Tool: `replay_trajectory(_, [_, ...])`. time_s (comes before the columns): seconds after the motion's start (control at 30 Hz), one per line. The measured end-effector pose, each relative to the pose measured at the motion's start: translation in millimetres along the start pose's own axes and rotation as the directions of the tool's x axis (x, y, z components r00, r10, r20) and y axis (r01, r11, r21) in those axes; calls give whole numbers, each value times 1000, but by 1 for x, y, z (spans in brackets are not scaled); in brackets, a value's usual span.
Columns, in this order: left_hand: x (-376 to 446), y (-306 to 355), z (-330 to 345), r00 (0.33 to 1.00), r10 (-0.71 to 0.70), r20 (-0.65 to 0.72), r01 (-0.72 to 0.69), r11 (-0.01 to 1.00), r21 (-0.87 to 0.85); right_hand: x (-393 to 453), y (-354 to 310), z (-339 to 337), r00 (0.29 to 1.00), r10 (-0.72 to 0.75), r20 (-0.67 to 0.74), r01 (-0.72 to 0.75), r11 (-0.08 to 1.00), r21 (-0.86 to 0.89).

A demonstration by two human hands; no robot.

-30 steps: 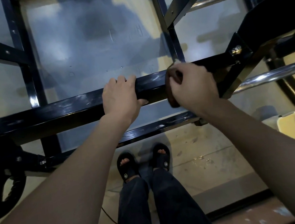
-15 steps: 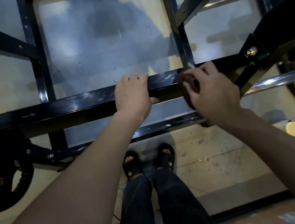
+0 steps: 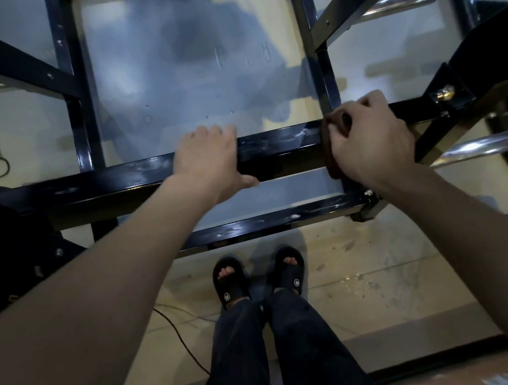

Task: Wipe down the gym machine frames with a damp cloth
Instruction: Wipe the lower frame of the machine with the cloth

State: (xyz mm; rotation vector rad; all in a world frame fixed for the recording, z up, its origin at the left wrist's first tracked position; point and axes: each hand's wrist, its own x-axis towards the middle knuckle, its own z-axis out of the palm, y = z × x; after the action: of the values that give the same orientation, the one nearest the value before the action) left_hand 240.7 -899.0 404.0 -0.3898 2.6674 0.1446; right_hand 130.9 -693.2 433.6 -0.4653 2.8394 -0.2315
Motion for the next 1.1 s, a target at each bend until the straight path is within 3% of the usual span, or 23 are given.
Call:
replay_trajectory(0.2, [-5,-18,2,995,-81,66,86,993,-79,-31,-22,4,974,-222,32,218,970,109])
replay_trajectory(0.27, [-4,-18,-2,994,-79,79,85,993,-81,-32,-11,0,983,-185,-13,185,978,98])
replay_trajectory(0.4, [-5,-20,1,996,-67,50,72,993,-98,-5,-24,5,1000,22,-7,-22,996,89])
replay_trajectory(0.53, [-5,-23,3,999,-53,13,54,992,-110,-27,-48,8,973,-218,81,207,970,131])
replay_trajectory(0.6, [-5,-24,4,999,-47,6,47,992,-114,-39,-38,1,960,-269,84,258,958,123])
replay_trajectory(0.77, [-6,-23,3,997,-72,18,74,989,-131,-7,-38,7,999,-36,27,34,996,78])
replay_trajectory(0.97, [-4,-23,6,998,-55,-9,54,992,-116,-45,-53,8,963,-257,79,246,962,119])
replay_trajectory(1.1, [-5,-23,6,998,-64,2,64,991,-117,-12,-44,0,998,-17,68,12,997,72])
